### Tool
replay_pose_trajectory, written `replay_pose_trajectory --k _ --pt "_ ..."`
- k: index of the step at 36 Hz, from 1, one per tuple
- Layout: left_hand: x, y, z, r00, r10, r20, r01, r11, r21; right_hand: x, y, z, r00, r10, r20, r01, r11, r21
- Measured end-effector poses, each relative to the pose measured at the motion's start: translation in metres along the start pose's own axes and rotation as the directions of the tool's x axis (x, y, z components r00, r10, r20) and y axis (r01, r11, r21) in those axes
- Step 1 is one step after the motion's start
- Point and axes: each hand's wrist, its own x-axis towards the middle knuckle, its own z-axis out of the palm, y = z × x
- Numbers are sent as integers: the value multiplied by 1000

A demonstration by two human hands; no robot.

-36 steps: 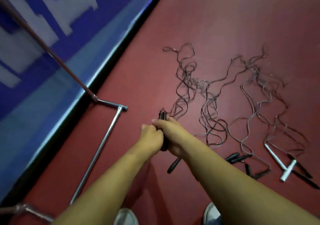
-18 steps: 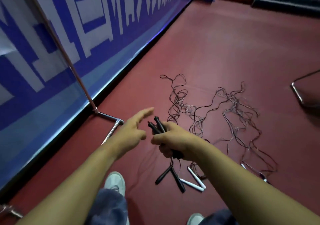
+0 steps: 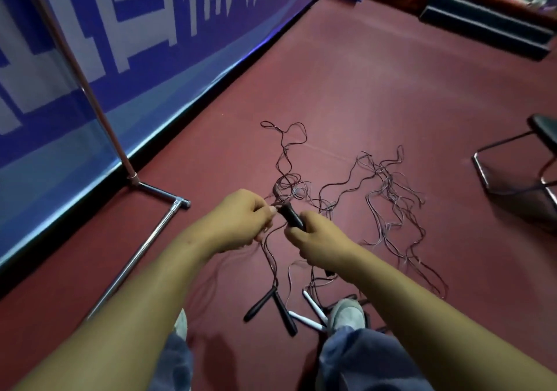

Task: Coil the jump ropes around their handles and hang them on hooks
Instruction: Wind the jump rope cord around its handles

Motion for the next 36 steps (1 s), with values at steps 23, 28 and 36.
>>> replay_pose_trajectory --k 23,28,36 --pt "27 26 82 885 443 -141 -348 832 432 51 39 -32 972 211 -104 30 327 945" --pt "29 17 87 884 457 -97 -319 742 589 50 39 -31 989 114 -89 51 305 951" --pt "29 20 79 993 84 -79 -75 991 112 50 45 -27 975 66 -212 122 634 763"
